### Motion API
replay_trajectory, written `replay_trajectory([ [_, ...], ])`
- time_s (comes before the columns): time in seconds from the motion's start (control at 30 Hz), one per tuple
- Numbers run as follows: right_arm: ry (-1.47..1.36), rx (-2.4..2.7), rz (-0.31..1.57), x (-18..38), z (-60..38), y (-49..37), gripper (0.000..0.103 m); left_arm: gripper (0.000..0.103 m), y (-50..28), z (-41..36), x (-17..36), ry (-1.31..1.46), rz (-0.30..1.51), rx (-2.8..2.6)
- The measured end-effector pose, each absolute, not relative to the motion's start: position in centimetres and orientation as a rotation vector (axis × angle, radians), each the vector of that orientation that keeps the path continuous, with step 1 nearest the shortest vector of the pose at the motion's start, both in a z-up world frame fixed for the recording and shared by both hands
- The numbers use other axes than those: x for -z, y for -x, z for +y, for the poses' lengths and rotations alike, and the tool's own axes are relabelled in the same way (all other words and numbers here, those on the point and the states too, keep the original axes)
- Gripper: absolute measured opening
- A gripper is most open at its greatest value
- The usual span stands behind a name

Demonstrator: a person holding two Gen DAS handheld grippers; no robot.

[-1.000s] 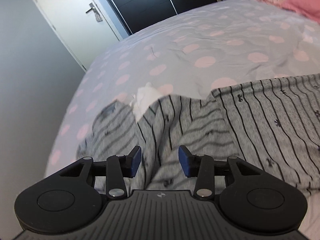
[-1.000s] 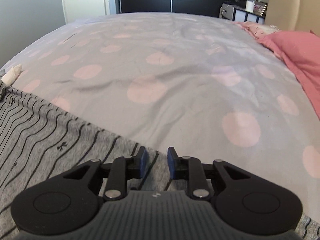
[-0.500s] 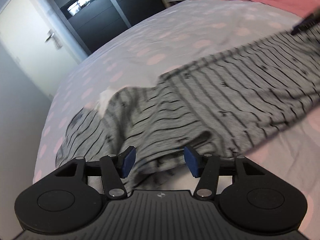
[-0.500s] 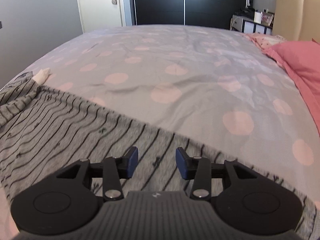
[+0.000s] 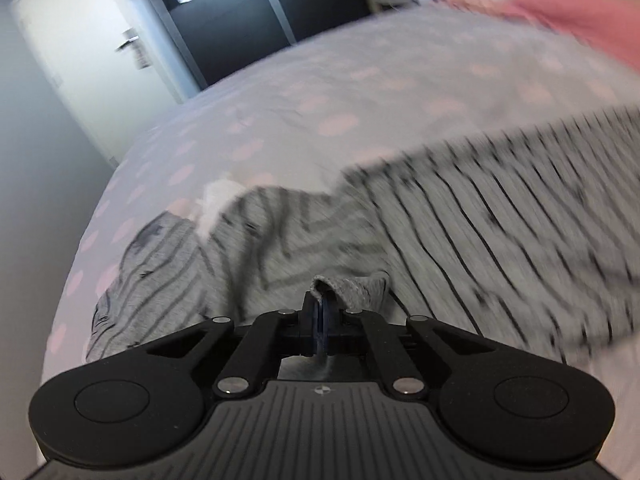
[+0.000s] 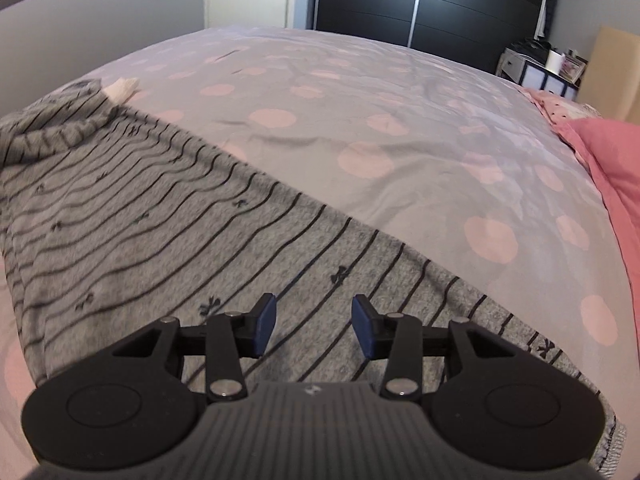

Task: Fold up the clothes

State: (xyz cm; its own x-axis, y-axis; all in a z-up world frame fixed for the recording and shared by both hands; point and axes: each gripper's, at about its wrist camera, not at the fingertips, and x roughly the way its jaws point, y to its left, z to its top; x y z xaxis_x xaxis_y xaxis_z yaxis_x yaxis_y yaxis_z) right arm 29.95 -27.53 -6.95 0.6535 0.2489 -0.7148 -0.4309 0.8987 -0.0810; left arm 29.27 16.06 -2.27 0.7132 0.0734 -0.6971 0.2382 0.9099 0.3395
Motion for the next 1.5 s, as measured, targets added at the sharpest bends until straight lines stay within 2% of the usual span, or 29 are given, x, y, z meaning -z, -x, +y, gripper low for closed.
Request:
replay_trajectory([
  [0.4, 0.320, -0.353, 0.838, 9.9, -28.3, -30.5, 0.046, 0.000, -38.2, 23.1, -2.9, -0.303, 0.688, -0.149],
  [0.67, 0.320, -0.351, 0.846, 10.2, -28.3, -31.0, 0.047, 0.002, -41.9, 26.4, 0.8, -0.271, 0.767, -0.285],
  [0.73, 0.316, -0.354, 0.850, 10.3, -28.4, -31.0, 0.047, 0.008, -41.4, 26.3, 0.9, -0.283, 0.777, -0.271],
  [0.83, 0.306, -0.357, 0.854, 10.2, -28.5, -31.2, 0.047, 0.029, -40.0, 26.2, 0.2, -0.290, 0.770, -0.278],
  [0.87, 0.308, -0.356, 0.855, 10.1, -28.5, -31.2, 0.047, 0.032, -39.4, 26.1, -0.3, -0.283, 0.767, -0.271],
  [1.07, 0.312, -0.360, 0.818, 7.4, -29.2, -29.9, 0.047, 0.039, -34.4, 24.4, -3.2, -0.294, 0.746, -0.233],
  [1.33, 0.149, -0.209, 0.876, 2.9, -35.9, -26.0, 0.048, 0.039, -25.9, 19.3, -5.7, -0.269, 0.780, -0.101],
  [1.5, 0.078, -0.151, 0.908, 0.3, -38.6, -22.8, 0.055, 0.040, -21.5, 16.3, -6.1, -0.261, 0.787, -0.019],
])
